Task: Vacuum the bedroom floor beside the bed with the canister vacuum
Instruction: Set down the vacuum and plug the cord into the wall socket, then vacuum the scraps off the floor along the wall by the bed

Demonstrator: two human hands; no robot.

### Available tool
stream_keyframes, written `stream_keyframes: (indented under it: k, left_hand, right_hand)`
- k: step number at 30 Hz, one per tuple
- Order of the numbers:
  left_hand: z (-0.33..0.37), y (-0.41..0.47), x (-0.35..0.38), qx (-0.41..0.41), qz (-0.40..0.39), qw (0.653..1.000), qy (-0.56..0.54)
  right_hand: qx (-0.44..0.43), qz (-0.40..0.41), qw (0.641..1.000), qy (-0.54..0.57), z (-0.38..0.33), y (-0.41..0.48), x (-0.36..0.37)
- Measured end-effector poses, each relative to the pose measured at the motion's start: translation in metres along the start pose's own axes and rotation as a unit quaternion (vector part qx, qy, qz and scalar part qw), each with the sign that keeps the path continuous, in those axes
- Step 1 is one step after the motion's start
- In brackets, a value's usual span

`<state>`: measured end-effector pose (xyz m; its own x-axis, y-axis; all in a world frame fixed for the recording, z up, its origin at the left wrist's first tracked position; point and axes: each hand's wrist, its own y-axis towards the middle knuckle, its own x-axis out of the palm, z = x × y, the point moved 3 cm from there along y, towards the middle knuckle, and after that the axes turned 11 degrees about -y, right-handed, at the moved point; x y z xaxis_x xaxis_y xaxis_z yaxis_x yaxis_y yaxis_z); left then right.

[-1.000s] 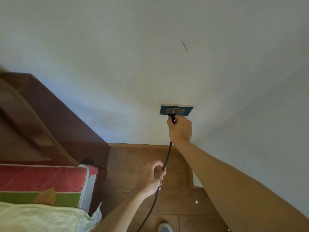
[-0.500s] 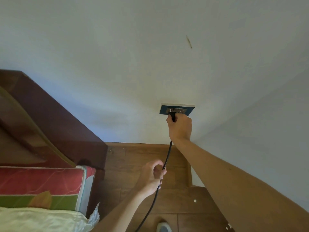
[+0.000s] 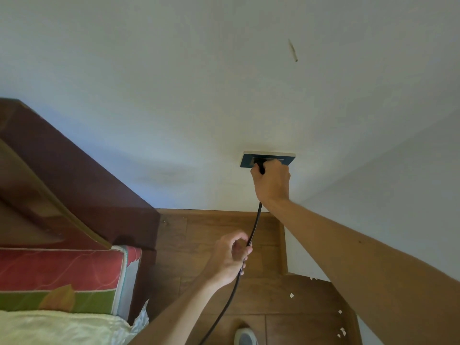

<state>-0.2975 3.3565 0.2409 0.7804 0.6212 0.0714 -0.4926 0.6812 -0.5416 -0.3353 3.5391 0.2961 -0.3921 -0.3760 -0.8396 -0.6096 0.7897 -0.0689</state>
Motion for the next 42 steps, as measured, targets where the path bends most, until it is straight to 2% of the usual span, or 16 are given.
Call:
stream_keyframes:
  k: [9, 17, 22, 28, 34, 42]
  left_hand:
    - [-0.008, 0.006, -0.013, 0.009, 0.008, 1.000, 0.029]
    - [0.028, -0.017, -0.048, 0.083, 0.049, 0.979, 0.181]
    - [0.084, -0.042, -0.100, 0.094, 0.112, 0.969, 0.200]
    - [0.166, -0.103, -0.178, 0.064, 0.213, 0.929, 0.295]
    - [0.246, -0.217, -0.250, 0.045, 0.294, 0.882, 0.365]
    - [0.311, -0.399, -0.334, 0.024, 0.432, 0.800, 0.416]
  right_hand:
    - [-0.015, -0.012, 1.000, -0.009, -0.001, 0.003, -0.002]
    - [0.030, -0.020, 0.989, -0.141, -0.018, 0.001, -0.017]
    - [-0.094, 0.014, 0.979, -0.178, -0.070, -0.017, -0.059]
    - [-0.235, -0.068, 0.948, -0.203, -0.181, -0.043, -0.106]
    - [-0.337, -0.082, 0.904, -0.250, -0.298, -0.087, -0.163]
    - [-0.482, -0.055, 0.841, -0.240, -0.466, -0.168, -0.216]
